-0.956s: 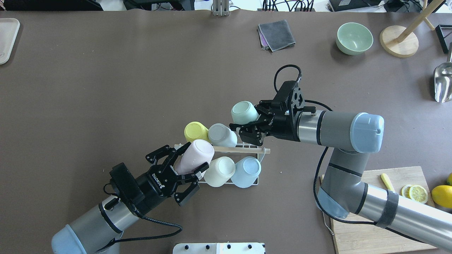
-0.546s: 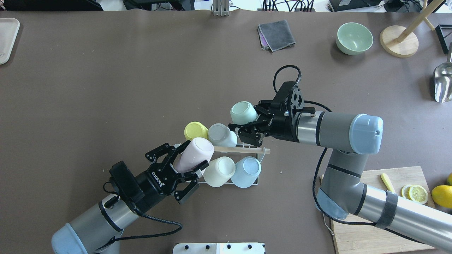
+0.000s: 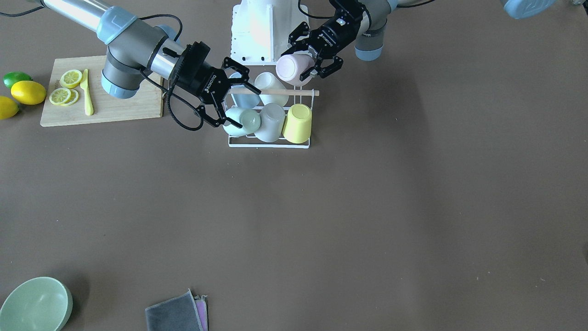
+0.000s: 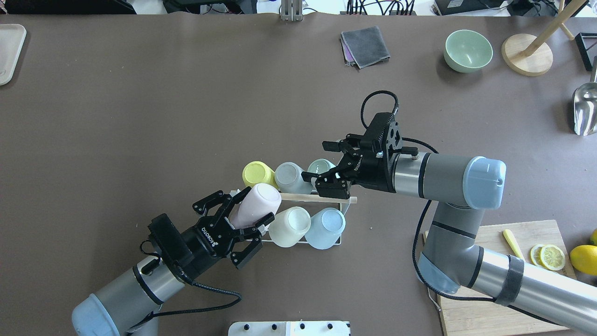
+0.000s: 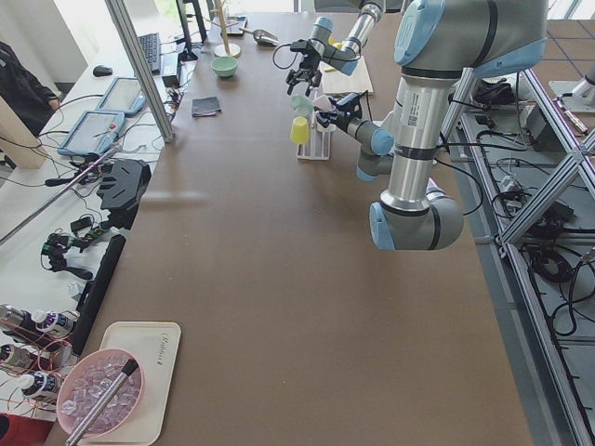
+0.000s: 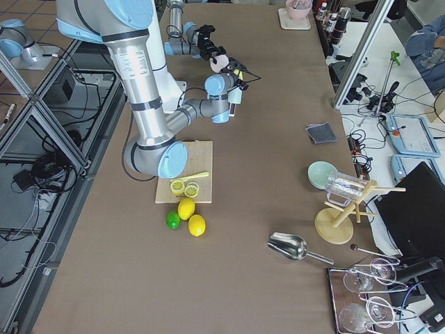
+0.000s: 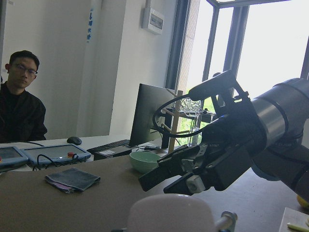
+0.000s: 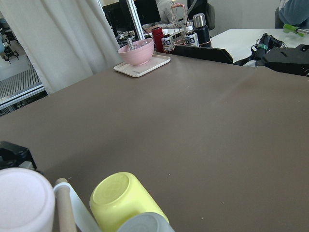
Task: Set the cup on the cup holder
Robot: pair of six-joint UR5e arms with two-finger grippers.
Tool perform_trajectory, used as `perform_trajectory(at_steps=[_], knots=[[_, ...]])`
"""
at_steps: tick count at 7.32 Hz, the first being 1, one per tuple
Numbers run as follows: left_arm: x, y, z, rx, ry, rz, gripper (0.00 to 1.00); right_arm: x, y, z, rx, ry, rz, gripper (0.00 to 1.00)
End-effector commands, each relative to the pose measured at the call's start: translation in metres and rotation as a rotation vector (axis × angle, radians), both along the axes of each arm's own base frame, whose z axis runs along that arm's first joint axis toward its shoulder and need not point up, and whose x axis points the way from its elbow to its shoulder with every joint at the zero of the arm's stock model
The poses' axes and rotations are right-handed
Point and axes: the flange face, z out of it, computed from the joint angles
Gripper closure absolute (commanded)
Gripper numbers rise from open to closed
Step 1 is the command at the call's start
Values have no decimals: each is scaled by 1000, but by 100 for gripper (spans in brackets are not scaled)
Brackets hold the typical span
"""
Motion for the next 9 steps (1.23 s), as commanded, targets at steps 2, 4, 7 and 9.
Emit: perform_trajectory(at_steps=[2, 4, 7, 9], knots=[[-1, -1, 2, 1, 9, -1, 3, -3, 1, 3, -2, 5, -2, 0], [-3, -1, 5, -7, 17, -11, 2, -4, 0, -2, 0, 4, -4, 0], [-14, 0, -6, -3, 50, -11, 2, 10, -16, -16, -28, 94, -38, 0], [-47, -18, -25, 7, 80, -49, 2, 27, -31, -34, -42, 148, -72, 0]])
